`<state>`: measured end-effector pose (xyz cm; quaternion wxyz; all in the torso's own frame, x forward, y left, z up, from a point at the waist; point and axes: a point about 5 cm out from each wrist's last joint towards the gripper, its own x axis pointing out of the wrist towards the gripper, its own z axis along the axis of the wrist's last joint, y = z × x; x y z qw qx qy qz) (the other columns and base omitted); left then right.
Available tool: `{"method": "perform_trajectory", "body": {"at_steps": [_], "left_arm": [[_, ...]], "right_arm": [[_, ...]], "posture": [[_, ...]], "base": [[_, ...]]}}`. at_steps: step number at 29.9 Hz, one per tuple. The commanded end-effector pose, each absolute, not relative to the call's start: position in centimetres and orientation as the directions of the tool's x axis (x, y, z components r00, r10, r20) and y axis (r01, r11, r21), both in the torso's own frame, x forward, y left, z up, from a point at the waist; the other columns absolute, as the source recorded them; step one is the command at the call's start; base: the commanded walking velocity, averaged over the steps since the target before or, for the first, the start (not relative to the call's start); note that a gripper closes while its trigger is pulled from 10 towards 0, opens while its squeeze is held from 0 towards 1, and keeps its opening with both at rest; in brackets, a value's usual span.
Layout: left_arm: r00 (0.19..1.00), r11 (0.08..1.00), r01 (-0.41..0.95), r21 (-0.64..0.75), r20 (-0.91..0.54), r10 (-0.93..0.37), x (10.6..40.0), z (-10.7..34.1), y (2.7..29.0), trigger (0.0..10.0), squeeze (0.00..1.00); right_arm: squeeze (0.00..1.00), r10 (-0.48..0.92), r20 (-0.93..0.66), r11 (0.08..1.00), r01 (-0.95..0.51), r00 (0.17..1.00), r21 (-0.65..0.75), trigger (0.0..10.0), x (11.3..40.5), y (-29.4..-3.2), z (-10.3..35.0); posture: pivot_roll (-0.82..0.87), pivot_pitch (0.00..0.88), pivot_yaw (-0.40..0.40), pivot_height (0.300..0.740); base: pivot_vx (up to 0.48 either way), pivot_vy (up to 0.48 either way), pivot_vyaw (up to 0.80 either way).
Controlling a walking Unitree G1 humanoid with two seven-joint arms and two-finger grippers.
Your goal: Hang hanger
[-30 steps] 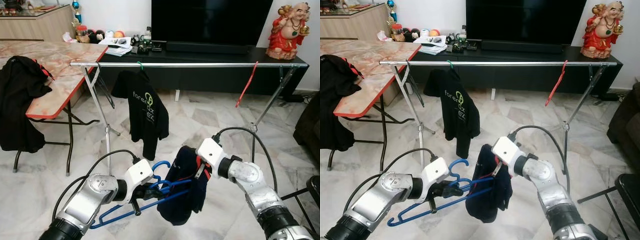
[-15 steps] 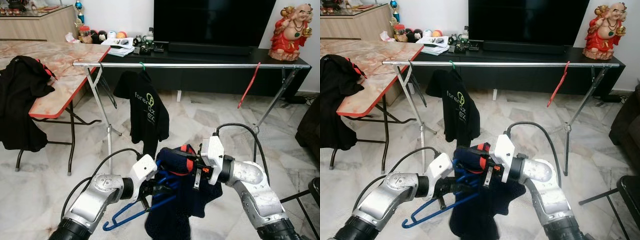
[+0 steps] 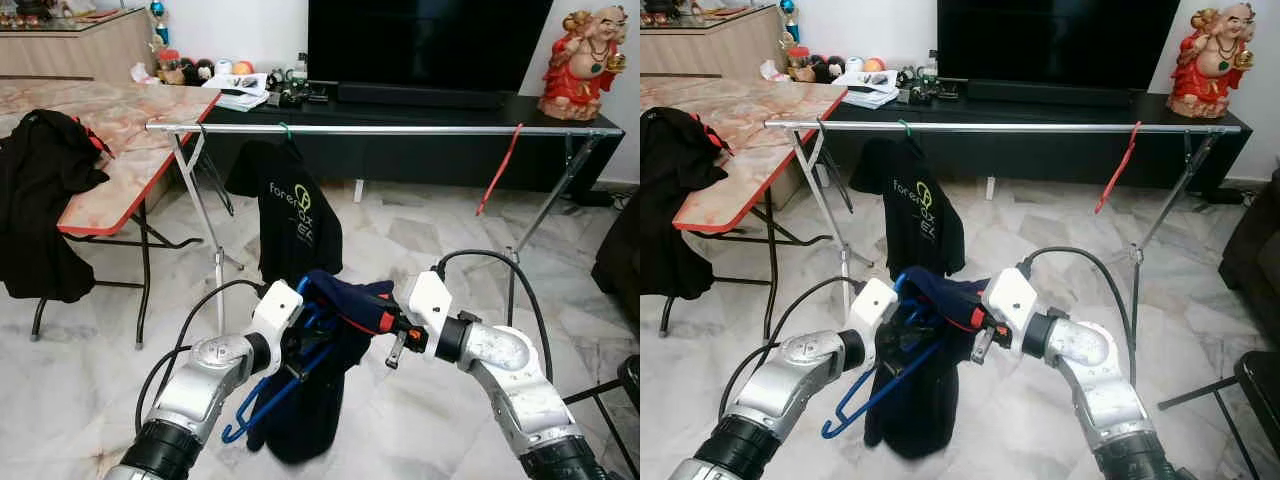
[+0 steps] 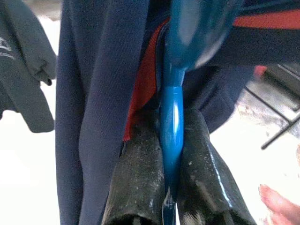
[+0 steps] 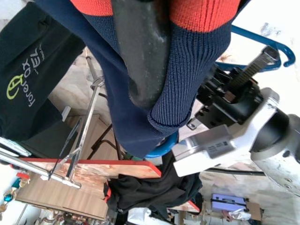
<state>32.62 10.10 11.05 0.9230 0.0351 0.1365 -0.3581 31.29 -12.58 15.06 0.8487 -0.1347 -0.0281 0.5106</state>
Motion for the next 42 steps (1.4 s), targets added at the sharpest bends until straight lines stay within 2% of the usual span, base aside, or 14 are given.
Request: {"method": "perform_trajectory", "body": {"at_steps": [1, 4, 7, 9, 12, 13, 42], "left_arm": [[0.764, 0.785, 0.619, -0.026, -0.212, -0.609, 33.7, 12.5, 10.6, 10.0, 0.00], [0.781, 0.800, 0.599, -0.027, -0.203, -0.591, 33.9, 12.6, 10.7, 10.0, 0.00], [0.827, 0.843, 0.533, -0.068, -0.167, -0.537, 34.5, 13.0, 11.0, 10.0, 0.00], [0.841, 0.855, 0.513, -0.075, -0.155, -0.518, 34.6, 13.1, 11.2, 10.0, 0.00], [0.849, 0.862, 0.500, -0.082, -0.149, -0.507, 34.7, 13.1, 11.2, 10.0, 0.00], [0.846, 0.859, 0.505, -0.083, -0.151, -0.511, 34.6, 13.1, 11.1, 10.0, 0.00], [0.846, 0.859, 0.505, -0.083, -0.151, -0.511, 34.6, 13.1, 11.1, 10.0, 0.00]], "right_arm": [[0.00, 0.894, -0.069, 0.413, -0.874, 0.443, -0.254, 10.0, 30.9, -12.2, 15.5], [0.00, 0.895, -0.071, 0.411, -0.876, 0.440, -0.254, 10.0, 30.8, -12.1, 15.5], [0.00, 0.871, -0.082, 0.448, -0.852, 0.484, -0.270, 10.0, 31.0, -12.6, 15.2], [0.00, 0.834, -0.087, 0.501, -0.813, 0.545, -0.295, 10.0, 31.6, -13.1, 15.2], [0.00, 0.705, -0.116, 0.631, -0.693, 0.700, -0.348, 10.0, 33.2, -14.6, 14.8], [0.00, 0.676, -0.120, 0.656, -0.668, 0.727, -0.352, 10.0, 33.5, -14.9, 14.7], [0.00, 0.676, -0.120, 0.656, -0.668, 0.727, -0.352, 10.0, 33.5, -14.9, 14.7]], "posture": [[0.06, 0.003, -0.017, 0.740], [0.06, 0.003, -0.017, 0.740], [0.05, 0.000, -0.016, 0.740], [0.05, 0.000, -0.016, 0.740], [0.05, 0.000, -0.015, 0.740], [0.05, 0.000, -0.015, 0.740], [0.05, 0.000, -0.015, 0.740]], "base": [[0.000, 0.000, 0.00], [0.000, 0.000, 0.00], [0.000, 0.000, 0.00], [0.000, 0.000, 0.00], [0.000, 0.000, 0.00], [0.000, 0.000, 0.00], [0.000, 0.000, 0.00]]}}
